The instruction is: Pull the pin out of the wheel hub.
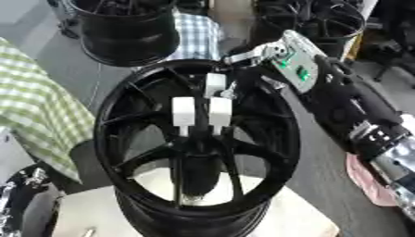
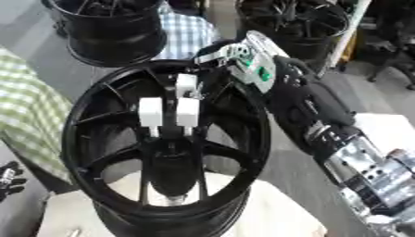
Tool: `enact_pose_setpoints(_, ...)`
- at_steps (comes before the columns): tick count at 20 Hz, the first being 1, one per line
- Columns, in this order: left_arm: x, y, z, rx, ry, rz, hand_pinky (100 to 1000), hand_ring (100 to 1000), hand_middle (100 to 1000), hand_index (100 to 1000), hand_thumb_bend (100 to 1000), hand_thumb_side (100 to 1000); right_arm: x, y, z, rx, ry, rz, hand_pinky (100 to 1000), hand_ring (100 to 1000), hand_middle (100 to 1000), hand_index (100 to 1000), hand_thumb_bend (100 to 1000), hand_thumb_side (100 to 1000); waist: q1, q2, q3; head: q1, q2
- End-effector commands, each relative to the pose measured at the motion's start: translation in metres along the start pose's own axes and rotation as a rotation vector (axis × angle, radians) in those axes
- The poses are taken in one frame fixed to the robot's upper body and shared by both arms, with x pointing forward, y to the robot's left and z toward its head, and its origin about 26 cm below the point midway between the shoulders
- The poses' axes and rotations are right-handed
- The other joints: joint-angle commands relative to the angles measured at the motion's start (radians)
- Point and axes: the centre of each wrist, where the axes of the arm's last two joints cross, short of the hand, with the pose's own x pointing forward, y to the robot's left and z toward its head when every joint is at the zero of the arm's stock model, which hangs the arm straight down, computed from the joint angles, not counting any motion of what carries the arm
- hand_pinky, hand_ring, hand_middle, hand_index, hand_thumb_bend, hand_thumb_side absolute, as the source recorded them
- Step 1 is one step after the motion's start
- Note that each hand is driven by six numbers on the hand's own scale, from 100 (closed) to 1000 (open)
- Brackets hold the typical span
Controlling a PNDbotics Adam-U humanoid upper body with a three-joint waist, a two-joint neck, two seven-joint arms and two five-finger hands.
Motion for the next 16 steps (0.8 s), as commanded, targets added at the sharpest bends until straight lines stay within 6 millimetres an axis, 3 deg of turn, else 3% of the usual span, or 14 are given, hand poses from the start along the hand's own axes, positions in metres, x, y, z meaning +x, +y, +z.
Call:
enact_pose_setpoints(1, 0.011, 0.004, -0.005, -0.003, -0.034, -0.017, 734, 690, 679, 785, 215, 607, 0.004, -0.013, 0.007, -0.072, -0.013, 0.018, 787, 698, 469, 620, 195, 471, 0.009, -0.008, 0.000, -0.002, -0.002)
enact_pose_setpoints(7, 0.011, 0.004, -0.005, -0.002, -0.033, -0.016, 734, 690, 680, 785, 216, 608, 0.004, -0.020, 0.014, -0.142, -0.037, -0.007, 782, 678, 452, 601, 153, 494, 0.009, -0.009, -0.002, -0.001, -0.002)
enact_pose_setpoints(9, 0.010, 0.004, -0.005, 0.000, -0.031, -0.016, 734, 691, 680, 785, 217, 608, 0.003, -0.024, 0.020, -0.167, -0.047, -0.021, 780, 673, 446, 597, 182, 460, 0.008, -0.010, -0.004, 0.000, -0.002)
enact_pose_setpoints(16, 0.008, 0.007, -0.004, 0.008, -0.025, -0.016, 734, 691, 680, 785, 216, 608, -0.003, -0.047, 0.062, -0.318, -0.078, -0.079, 776, 655, 429, 584, 177, 448, 0.007, -0.013, -0.013, 0.005, -0.002)
